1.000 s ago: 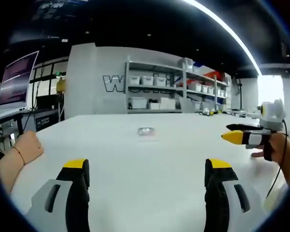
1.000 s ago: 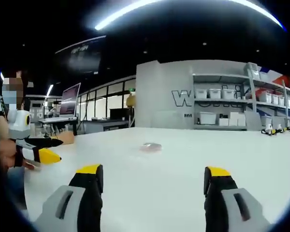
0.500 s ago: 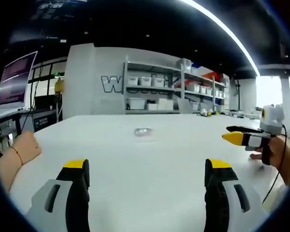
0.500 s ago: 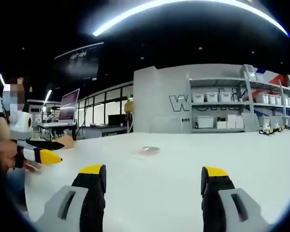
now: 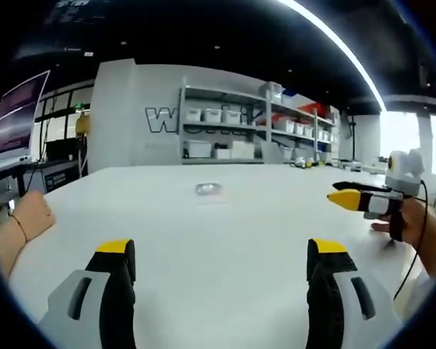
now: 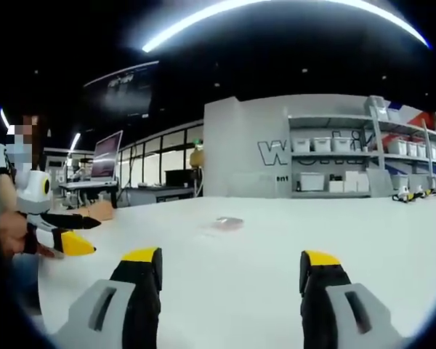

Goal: Open the resealable bag by pulling the two sides of the seal apart until the entire bag opening is separated and visibly accessible.

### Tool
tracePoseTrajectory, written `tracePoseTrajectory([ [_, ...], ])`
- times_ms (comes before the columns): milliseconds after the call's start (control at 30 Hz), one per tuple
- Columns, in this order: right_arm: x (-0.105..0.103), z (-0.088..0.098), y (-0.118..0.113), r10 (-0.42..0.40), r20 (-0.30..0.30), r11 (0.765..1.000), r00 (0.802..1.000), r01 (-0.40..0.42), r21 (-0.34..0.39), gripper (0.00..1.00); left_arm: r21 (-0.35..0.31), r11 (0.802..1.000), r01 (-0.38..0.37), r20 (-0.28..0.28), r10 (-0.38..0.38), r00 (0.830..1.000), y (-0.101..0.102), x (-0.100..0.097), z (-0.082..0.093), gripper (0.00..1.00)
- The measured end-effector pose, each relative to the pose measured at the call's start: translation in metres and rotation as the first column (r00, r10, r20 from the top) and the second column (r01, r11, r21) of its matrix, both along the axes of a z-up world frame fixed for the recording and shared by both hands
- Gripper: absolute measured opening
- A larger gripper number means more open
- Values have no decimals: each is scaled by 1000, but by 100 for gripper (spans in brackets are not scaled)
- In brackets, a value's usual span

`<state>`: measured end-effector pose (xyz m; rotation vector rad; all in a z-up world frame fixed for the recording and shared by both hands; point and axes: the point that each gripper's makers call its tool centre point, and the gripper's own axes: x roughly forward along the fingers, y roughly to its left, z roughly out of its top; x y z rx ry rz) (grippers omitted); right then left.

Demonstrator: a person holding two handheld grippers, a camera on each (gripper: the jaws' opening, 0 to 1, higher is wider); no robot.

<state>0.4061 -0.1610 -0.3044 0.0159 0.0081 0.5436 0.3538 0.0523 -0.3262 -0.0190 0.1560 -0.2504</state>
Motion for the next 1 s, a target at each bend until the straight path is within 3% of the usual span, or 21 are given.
tracePoseTrajectory([
  [1000,0,-4,3,13,-18,1000,1000,-14,-18,71,-12,1000,-10,-10,10,1000,4,-1,-1,97],
])
